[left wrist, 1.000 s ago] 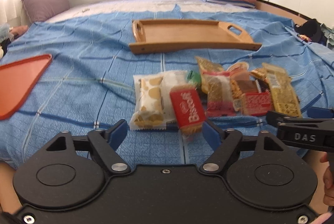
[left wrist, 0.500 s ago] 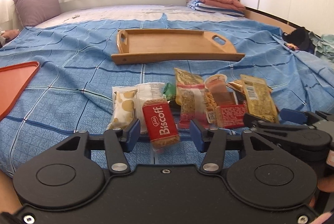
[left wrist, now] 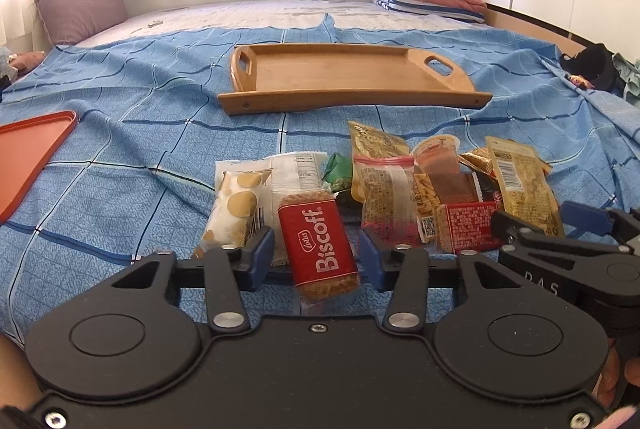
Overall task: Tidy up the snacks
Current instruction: 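Grasp the red Biscoff packet with the left tool while the right tool grasps the yellow packet, then carry the Biscoff packet with the left tool while the right tool carries the yellow packet to the tray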
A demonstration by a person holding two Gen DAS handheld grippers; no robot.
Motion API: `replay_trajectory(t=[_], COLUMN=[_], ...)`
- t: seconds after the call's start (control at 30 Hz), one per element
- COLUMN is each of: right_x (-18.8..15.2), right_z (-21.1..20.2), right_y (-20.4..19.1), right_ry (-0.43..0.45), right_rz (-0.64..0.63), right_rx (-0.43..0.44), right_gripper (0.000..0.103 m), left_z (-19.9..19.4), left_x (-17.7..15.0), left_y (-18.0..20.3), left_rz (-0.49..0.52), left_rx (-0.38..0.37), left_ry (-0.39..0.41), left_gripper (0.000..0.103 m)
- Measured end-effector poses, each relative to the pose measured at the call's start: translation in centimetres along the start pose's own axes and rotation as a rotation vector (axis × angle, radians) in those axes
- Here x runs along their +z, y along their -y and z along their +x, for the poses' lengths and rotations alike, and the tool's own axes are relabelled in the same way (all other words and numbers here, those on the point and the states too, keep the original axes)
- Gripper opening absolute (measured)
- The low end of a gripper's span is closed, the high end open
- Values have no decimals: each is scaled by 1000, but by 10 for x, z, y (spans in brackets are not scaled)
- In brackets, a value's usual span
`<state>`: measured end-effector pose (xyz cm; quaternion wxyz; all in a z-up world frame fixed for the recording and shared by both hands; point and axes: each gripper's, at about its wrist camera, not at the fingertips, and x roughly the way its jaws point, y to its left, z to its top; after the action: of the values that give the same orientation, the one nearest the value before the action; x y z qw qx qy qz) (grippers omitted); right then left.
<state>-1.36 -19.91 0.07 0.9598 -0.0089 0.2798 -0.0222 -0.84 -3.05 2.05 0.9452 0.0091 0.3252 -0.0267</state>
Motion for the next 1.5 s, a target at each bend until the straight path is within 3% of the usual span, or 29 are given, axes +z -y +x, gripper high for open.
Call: replay_trajectory(t=[0.07,0.33,0.6,0.73,0.77,0.87,1.0,1.03,1.07,1.5], right_x=[1,3,7,5,5,5,5,5,5,28], right_z=[0,-5,-14,-3,-1,5,10,10,8,-10], right_y=[1,7,11,12,13,14,15,15,16,21], right_ry=[-6,-25,-16,-56,-60,-63,-70,-70,-67,-14], right_rz=[16,66,58,81,92,109,140,149,159,139], right_rx=[13,32,35,18,16,19,26,36,46,89], right_gripper=[68,65,65,68,77,81,84,78,66,64], left_z=[-1,-15,-18,-15,-14,-13,-11,-10,-10,-16], left_x=[-1,4,10,10,10,9,9,10,10,41], left_y=[2,8,-1,-4,-5,-6,-8,-9,-10,-18], left_rz=[17,51,11,2,-1,-9,-18,-24,-28,-48], left_rx=[-8,-25,-43,-35,-34,-34,-35,-39,-42,-94], left_ry=[6,83,78,67,64,53,44,42,40,77], left_gripper=[35,32,32,32,32,33,32,33,33,32])
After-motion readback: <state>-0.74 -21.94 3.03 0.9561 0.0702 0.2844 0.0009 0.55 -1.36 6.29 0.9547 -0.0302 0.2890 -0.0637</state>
